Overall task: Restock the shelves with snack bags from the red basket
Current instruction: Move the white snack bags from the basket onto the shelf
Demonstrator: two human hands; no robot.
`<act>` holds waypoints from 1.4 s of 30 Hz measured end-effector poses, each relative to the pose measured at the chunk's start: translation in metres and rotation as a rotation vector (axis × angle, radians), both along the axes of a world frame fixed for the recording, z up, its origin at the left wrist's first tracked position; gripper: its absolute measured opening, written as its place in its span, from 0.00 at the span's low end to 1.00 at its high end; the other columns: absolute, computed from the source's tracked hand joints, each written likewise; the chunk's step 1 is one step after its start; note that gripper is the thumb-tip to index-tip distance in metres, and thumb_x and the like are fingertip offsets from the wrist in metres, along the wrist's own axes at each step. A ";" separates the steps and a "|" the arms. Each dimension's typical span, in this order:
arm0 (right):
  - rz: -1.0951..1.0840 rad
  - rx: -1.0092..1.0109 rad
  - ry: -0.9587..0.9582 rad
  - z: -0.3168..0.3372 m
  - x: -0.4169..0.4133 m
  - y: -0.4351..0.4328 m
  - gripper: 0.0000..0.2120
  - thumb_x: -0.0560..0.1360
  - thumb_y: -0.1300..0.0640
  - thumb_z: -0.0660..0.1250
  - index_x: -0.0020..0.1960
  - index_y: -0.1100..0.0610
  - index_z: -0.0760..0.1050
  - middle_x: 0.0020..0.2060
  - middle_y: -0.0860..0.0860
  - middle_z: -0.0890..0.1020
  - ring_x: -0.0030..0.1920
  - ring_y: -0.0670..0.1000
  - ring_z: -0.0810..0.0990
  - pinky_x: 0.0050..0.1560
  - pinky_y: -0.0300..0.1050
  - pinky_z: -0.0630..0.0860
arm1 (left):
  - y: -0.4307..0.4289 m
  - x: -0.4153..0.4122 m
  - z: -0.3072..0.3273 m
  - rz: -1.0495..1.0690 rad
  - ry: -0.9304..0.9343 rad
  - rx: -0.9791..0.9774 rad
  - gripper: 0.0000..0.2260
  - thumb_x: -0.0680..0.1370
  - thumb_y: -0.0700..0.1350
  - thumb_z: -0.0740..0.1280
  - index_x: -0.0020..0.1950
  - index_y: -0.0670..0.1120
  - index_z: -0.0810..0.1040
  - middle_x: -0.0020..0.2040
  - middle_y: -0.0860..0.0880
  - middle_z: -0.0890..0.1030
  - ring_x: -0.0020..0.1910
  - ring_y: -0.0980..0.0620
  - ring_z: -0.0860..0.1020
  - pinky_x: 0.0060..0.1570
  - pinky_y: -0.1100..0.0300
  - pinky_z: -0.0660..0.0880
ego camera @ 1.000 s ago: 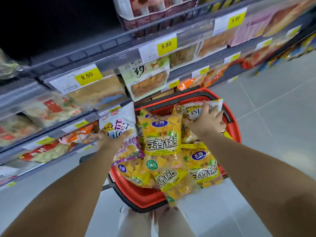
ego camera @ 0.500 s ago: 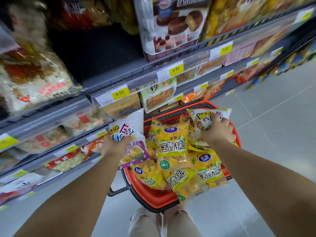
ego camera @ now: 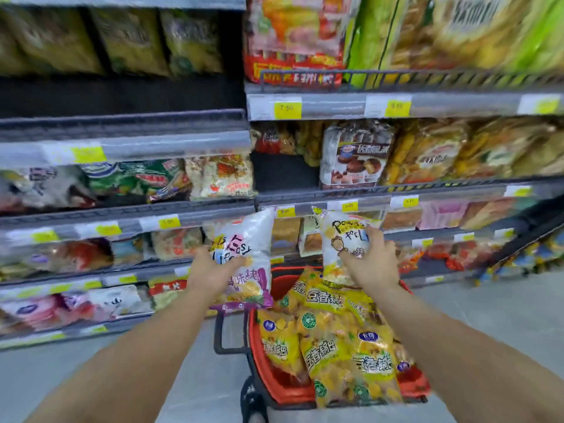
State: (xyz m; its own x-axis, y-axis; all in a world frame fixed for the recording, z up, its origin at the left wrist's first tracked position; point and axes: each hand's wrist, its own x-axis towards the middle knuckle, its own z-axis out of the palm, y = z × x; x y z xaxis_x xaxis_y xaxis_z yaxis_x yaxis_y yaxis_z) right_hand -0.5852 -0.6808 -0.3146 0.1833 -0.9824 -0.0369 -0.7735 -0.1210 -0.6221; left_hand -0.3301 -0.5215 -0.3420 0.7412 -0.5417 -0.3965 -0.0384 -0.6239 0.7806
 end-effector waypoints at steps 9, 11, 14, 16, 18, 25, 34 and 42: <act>0.286 -0.233 -0.280 0.119 0.065 0.078 0.36 0.67 0.49 0.74 0.71 0.50 0.62 0.63 0.54 0.69 0.62 0.53 0.66 0.53 0.45 0.66 | 0.137 0.014 0.126 0.316 -0.249 -0.324 0.43 0.64 0.60 0.77 0.73 0.48 0.63 0.62 0.49 0.72 0.36 0.60 0.74 0.20 0.70 0.71; 0.321 -0.272 -0.365 0.142 0.086 0.096 0.37 0.67 0.48 0.75 0.71 0.50 0.63 0.62 0.53 0.69 0.61 0.52 0.67 0.50 0.43 0.65 | 0.164 0.027 0.152 0.347 -0.292 -0.387 0.45 0.60 0.65 0.76 0.71 0.49 0.64 0.59 0.53 0.73 0.44 0.52 0.77 0.38 0.57 0.80; 0.370 -0.318 -0.450 0.175 0.121 0.124 0.40 0.65 0.47 0.76 0.72 0.48 0.61 0.62 0.52 0.68 0.61 0.51 0.68 0.52 0.45 0.67 | 0.200 0.053 0.184 0.437 -0.346 -0.475 0.42 0.62 0.62 0.77 0.69 0.50 0.64 0.56 0.53 0.75 0.48 0.53 0.77 0.49 0.52 0.76; 0.406 -0.323 -0.510 0.194 0.146 0.142 0.41 0.65 0.46 0.76 0.72 0.46 0.59 0.63 0.51 0.66 0.61 0.49 0.68 0.53 0.44 0.67 | 0.220 0.074 0.204 0.477 -0.387 -0.520 0.40 0.62 0.63 0.77 0.68 0.50 0.66 0.55 0.51 0.77 0.47 0.52 0.79 0.44 0.53 0.78; 0.444 -0.368 -0.539 0.210 0.172 0.160 0.41 0.65 0.46 0.75 0.72 0.45 0.59 0.62 0.50 0.66 0.59 0.47 0.67 0.51 0.42 0.65 | 0.241 0.098 0.223 0.514 -0.430 -0.536 0.41 0.61 0.64 0.76 0.68 0.49 0.67 0.56 0.50 0.77 0.49 0.49 0.79 0.46 0.51 0.78; 0.497 -0.473 -0.564 0.254 0.280 0.223 0.38 0.65 0.44 0.74 0.70 0.45 0.61 0.60 0.49 0.66 0.61 0.51 0.69 0.51 0.42 0.66 | 0.306 0.204 0.278 0.519 -0.546 -0.567 0.43 0.61 0.65 0.76 0.70 0.51 0.64 0.53 0.56 0.69 0.48 0.52 0.70 0.43 0.57 0.68; 0.428 -0.580 -0.528 0.307 0.407 0.297 0.35 0.66 0.42 0.71 0.70 0.42 0.63 0.59 0.47 0.67 0.59 0.51 0.72 0.48 0.51 0.76 | 0.374 0.327 0.318 0.468 -0.597 -0.551 0.34 0.62 0.63 0.76 0.62 0.55 0.67 0.51 0.54 0.74 0.41 0.57 0.75 0.34 0.60 0.70; 0.526 -0.707 -0.519 0.338 0.511 0.328 0.35 0.67 0.44 0.73 0.71 0.47 0.66 0.60 0.48 0.68 0.60 0.50 0.70 0.53 0.46 0.72 | 0.386 0.405 0.329 0.643 -0.531 -0.695 0.29 0.60 0.61 0.77 0.55 0.53 0.71 0.44 0.56 0.76 0.40 0.55 0.76 0.35 0.59 0.70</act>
State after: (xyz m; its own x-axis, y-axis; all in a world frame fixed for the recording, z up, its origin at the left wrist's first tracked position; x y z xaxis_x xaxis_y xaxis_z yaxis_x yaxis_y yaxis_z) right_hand -0.0738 -0.3525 0.0237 0.4260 -0.5384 0.7270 -0.1716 -0.8371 -0.5194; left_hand 0.0748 -0.1356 -0.0134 0.9530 0.0272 0.3018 -0.2991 -0.0758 0.9512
